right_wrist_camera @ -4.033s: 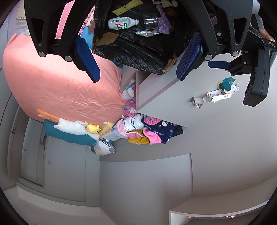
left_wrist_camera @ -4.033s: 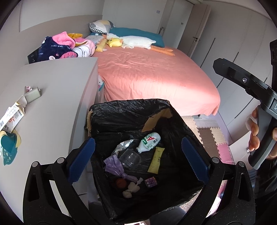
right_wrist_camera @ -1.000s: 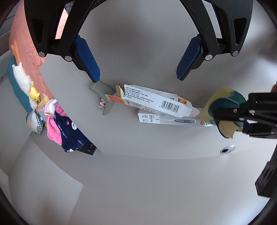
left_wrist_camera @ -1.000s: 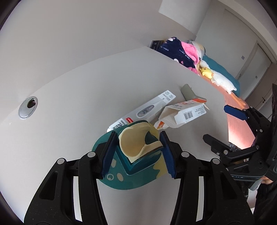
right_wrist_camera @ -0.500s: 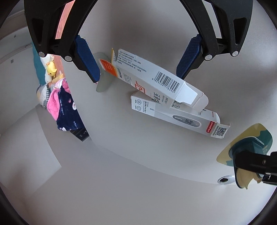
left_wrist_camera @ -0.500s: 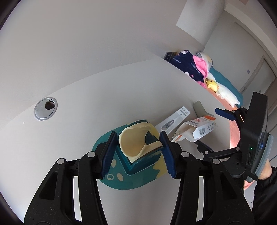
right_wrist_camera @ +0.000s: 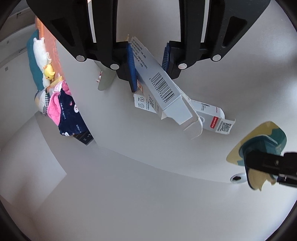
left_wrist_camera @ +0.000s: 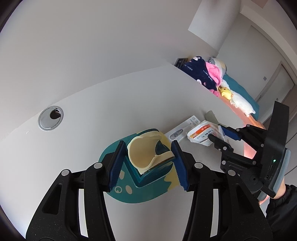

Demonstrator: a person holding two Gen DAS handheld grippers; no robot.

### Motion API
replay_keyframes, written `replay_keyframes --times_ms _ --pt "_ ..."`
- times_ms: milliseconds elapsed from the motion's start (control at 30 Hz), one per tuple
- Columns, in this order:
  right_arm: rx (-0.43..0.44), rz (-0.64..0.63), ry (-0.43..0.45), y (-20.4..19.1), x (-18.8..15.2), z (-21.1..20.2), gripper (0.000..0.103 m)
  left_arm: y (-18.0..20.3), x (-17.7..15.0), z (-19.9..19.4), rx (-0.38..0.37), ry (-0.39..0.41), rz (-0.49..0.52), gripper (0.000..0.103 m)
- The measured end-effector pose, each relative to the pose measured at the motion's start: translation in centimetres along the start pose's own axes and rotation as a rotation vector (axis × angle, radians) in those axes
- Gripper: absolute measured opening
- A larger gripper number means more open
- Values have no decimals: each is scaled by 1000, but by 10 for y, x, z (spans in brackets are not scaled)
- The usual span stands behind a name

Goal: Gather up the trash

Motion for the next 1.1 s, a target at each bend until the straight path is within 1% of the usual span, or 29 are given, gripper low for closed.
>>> replay_keyframes --times_ms 167,500,867,1100 --pt "15 114 -5 15 -4 -17 17 9 -2 -6 -14 7 29 50" --pt "34 226 1 28 -20 -41 17 30 -3 -13 -39 16 68 50" --pt "12 292 22 45 -35 -64 17 57 -8 -11 -73 7 127 50" --pt "15 326 49 55 -45 -80 17 79 -23 -4 -81 -21 163 50"
Point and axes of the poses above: each gripper's, at about its wrist camera, not at the fingertips, and z roughly the way its jaws point, y to its right, x to its top, the point moved 10 cm from there along z, roughly the way its jaws point, and after that the axes turned 3 degrees about -x, right-handed, at the moved point
